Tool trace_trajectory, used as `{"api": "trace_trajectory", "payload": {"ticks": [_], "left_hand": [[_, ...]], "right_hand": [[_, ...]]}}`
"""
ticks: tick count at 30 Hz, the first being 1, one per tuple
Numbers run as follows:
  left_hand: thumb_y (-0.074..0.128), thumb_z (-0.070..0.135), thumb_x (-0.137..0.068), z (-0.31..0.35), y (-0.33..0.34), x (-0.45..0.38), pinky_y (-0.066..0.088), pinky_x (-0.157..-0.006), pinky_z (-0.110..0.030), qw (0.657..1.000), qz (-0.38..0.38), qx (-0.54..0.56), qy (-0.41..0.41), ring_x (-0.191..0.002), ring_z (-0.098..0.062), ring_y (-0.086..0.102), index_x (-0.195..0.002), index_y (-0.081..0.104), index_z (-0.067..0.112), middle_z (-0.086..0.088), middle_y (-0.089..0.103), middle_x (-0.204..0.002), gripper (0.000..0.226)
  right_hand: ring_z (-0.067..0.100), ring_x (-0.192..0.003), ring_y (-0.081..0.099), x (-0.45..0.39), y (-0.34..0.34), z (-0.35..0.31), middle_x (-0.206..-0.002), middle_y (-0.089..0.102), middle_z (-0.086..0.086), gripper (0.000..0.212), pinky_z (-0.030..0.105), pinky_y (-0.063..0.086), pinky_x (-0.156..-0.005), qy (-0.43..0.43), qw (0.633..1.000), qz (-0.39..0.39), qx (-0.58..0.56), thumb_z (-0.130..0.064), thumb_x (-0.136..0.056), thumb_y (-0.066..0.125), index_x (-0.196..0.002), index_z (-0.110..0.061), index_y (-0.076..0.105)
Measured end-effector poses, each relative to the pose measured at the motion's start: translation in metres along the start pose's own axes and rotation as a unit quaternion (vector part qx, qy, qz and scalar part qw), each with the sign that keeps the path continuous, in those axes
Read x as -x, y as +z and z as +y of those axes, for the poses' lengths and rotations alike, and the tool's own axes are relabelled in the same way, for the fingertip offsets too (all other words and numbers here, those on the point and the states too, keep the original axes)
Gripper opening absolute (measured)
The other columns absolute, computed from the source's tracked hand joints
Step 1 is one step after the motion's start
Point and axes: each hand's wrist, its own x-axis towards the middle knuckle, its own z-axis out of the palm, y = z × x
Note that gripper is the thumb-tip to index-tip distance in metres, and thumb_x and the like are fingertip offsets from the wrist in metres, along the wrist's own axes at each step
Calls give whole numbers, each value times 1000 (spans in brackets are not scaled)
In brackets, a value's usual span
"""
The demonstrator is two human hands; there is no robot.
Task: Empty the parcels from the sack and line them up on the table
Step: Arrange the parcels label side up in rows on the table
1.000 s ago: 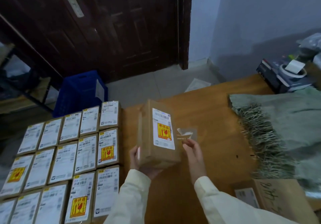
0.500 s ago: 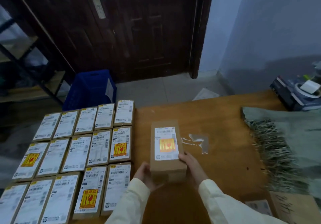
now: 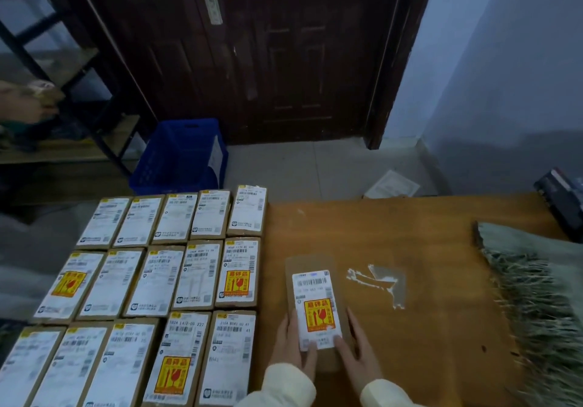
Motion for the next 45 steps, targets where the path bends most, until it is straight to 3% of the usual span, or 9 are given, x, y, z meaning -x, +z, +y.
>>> {"api": "trace_trajectory", "payload": {"ticks": [2,5,10,13,31,36,39,42,45], "left_hand": [[33,37,-98,0,1,-10,33,-107,-22,994,-17,-112,0,-136,-11,32,-146,-17,21,-1,-9,-158,72],[27,31,-100,14,-9,-30,23,-113,-27,969,0,-245,7,-143,-21,18,-139,-28,23,-8,-11,-157,69],[37,21,-97,34,-35,-71,-6,-118,-36,953,29,-301,-8,-146,-26,-7,-145,-17,16,-14,-13,-156,72],[39,21,-95,38,-43,-98,-8,-117,-41,943,60,-325,-21,-145,-26,-10,-147,-14,12,-16,-11,-156,74],[28,13,-97,48,-79,-158,-6,-117,-40,942,125,-312,24,-145,-28,-9,-147,-9,8,-16,-8,-157,62],[31,13,-97,42,-77,-159,3,-119,-40,945,137,-294,43,-145,-31,2,-148,0,6,-18,4,-156,59],[33,13,-97,39,-80,-157,19,-118,-43,952,168,-249,58,-140,-35,20,-143,21,0,-22,23,-150,49],[36,21,-98,44,-88,-140,21,-115,-42,970,194,-134,60,-140,-34,22,-143,24,0,-19,24,-151,50],[42,24,-96,64,-78,-111,19,-115,-41,967,188,-87,150,-140,-34,22,-139,31,-3,-23,26,-149,52]], "right_hand": [[18,-140,29,-7,7,-5,-153,27,-5,58,37,27,-113,-15,999,10,28,-31,-94,49,-145,-32,21],[15,-140,26,-26,17,-15,-153,27,-1,57,33,23,-115,-41,998,25,40,-31,-96,43,-147,-24,18],[16,-136,35,-67,35,-44,-150,35,1,56,42,29,-114,-62,997,42,28,-38,-96,40,-147,-22,23],[16,-134,39,-93,44,-57,-147,39,-1,63,47,33,-112,-76,996,50,22,-56,-90,39,-144,-27,26],[20,-129,46,-161,70,-106,-141,45,0,68,50,41,-106,-96,994,41,19,-65,-82,38,-140,-31,29],[25,-127,48,-148,66,-119,-138,50,7,51,45,41,-106,-47,997,53,12,-44,-94,44,-138,-20,38],[26,-136,36,-125,61,-129,-146,41,9,47,42,32,-112,-16,993,117,-17,-35,-98,39,-141,-17,36],[20,-137,33,-83,48,-138,-148,38,5,41,30,27,-111,-14,982,172,-75,-23,-101,34,-141,-15,37],[15,-128,43,-25,26,-149,-138,48,3,37,15,34,-97,-53,974,188,-117,-9,-97,38,-133,-11,46]]}}
